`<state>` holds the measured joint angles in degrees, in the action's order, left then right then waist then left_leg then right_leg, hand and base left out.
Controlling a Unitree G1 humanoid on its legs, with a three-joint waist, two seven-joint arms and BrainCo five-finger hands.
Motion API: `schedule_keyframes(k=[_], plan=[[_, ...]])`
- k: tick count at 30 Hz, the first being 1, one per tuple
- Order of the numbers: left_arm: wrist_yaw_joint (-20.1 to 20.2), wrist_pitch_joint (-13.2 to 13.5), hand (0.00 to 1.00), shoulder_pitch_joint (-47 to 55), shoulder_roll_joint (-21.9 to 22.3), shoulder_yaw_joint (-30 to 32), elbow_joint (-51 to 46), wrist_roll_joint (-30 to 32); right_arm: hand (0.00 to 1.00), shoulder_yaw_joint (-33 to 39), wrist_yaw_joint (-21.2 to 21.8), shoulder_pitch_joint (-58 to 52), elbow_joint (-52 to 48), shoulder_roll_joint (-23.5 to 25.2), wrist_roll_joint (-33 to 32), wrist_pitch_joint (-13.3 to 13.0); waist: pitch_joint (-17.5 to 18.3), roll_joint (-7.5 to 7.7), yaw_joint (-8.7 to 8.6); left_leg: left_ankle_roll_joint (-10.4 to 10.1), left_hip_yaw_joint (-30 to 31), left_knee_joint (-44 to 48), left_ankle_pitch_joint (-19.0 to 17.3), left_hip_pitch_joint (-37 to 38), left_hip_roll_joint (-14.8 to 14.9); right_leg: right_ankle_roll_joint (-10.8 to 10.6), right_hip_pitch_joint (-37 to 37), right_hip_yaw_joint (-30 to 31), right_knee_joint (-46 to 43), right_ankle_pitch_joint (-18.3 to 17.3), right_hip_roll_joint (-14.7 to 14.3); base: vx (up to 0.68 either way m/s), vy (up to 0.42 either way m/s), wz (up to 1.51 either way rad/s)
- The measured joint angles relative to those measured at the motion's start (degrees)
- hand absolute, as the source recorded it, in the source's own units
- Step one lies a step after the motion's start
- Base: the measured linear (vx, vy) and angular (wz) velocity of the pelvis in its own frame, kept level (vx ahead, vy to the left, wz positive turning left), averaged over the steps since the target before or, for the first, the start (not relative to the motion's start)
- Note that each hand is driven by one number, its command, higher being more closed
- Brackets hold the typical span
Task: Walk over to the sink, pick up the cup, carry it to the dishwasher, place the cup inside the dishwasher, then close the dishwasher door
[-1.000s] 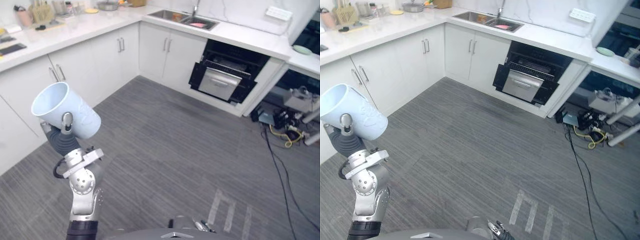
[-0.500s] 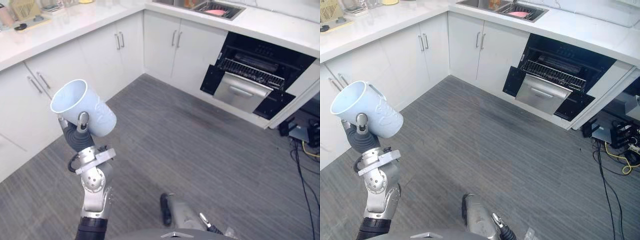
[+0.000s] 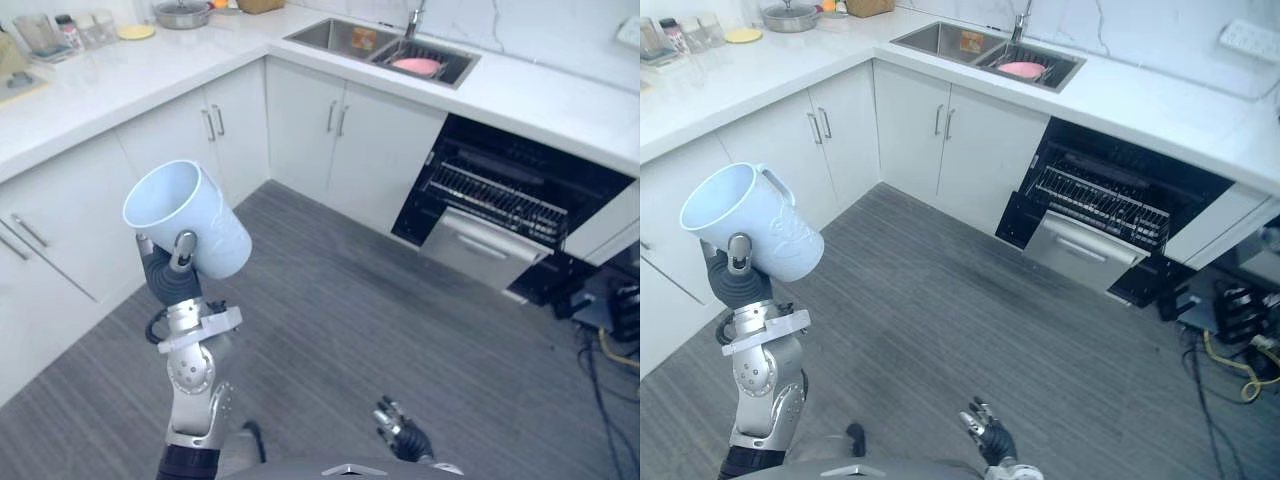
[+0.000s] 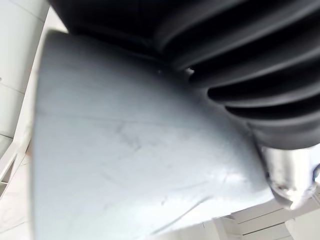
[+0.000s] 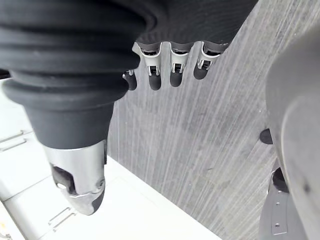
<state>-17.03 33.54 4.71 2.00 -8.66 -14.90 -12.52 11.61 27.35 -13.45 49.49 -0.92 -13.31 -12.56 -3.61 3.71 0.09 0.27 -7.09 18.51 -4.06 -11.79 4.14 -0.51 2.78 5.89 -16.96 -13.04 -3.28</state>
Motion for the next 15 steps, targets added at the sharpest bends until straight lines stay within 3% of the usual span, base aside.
schedule_keyframes(k=[1, 3, 4, 5, 6, 10, 11, 15], plan=[[0.0, 0.1, 1.00, -0.1, 0.1, -0.9, -0.1, -0.8, 0.00, 0.0, 0.0, 0.5, 0.9, 0.6, -0.4, 0.1, -0.2, -0.19, 0.19, 0.4, 0.4, 0.0, -0.4, 0.6, 0.5, 0.6, -0.5, -0.1, 0.0, -2.3, 0.0, 0.29, 0.082, -0.02], [0.0, 0.3, 1.00, -0.2, 0.2, -2.2, -0.1, -0.9, 0.00, 0.0, 0.0, 0.6, 1.2, 0.7, -1.0, 0.3, -0.4, -0.71, 0.07, 0.8, 0.5, 0.2, -0.8, 2.2, 1.5, 0.4, -0.6, 0.2, 2.1, -3.4, 0.3, 0.14, 0.034, -0.19], [0.0, 0.3, 1.00, -0.3, 0.1, -2.9, -0.1, -0.9, 0.00, 0.0, 0.0, 0.5, 1.3, 0.7, -1.1, 0.3, -0.4, -0.62, 0.00, 0.6, 0.2, 0.5, -1.0, 2.6, 1.6, 0.2, -0.6, 0.4, 3.6, -3.1, 0.8, 0.11, -0.015, -0.23], [0.0, 0.3, 1.00, -1.1, -0.1, -5.1, -0.3, -0.8, 0.00, 0.2, 0.0, -0.1, 1.6, 0.7, -1.1, 0.3, 0.2, 0.47, -0.06, -0.7, -1.3, 2.2, -3.3, 2.9, 1.2, -0.7, -1.0, 1.4, 6.8, 4.2, 2.8, 0.07, -0.057, 0.06], [0.0, 0.3, 1.00, -1.3, 0.0, -6.4, 0.8, -0.7, 0.00, 1.3, -0.1, 0.0, 3.1, 0.5, -1.1, 0.1, 0.6, -1.04, -1.17, -2.9, -0.6, 3.9, -6.9, 3.0, 2.6, -0.6, -0.3, 1.2, 6.3, 2.6, 1.4, 0.06, -0.056, 0.03], [-0.8, 0.3, 1.00, -0.7, -0.2, -8.5, 0.9, -0.1, 0.00, 3.2, 0.0, -1.0, 4.0, -0.5, -1.0, -0.2, 1.9, -2.15, -0.99, -3.6, -2.5, 2.2, -7.2, 4.2, 3.7, -0.3, -0.5, 3.0, 6.7, 2.4, 0.6, 0.06, -0.042, -0.19], [-2.3, -0.1, 1.00, -1.7, -7.7, -7.3, 9.3, 0.4, 0.00, 5.6, 0.1, -0.3, 10.1, -1.9, -0.9, -0.2, 4.5, -2.09, -3.38, -0.6, -3.9, -15.3, 3.7, 9.9, -3.5, -4.0, -0.6, 3.0, 14.0, 8.6, 6.8, 0.00, 0.000, 0.00], [-2.3, -0.1, 1.00, -1.7, -7.7, -7.3, 9.3, 0.4, 0.00, 5.5, 0.1, -0.3, 10.1, -2.0, -0.9, -0.2, 4.5, -2.10, -3.49, -0.5, -4.0, -14.4, 3.0, 9.7, -3.4, -4.0, -0.5, 3.2, 14.0, 8.6, 6.9, 0.00, 0.001, -0.01]])
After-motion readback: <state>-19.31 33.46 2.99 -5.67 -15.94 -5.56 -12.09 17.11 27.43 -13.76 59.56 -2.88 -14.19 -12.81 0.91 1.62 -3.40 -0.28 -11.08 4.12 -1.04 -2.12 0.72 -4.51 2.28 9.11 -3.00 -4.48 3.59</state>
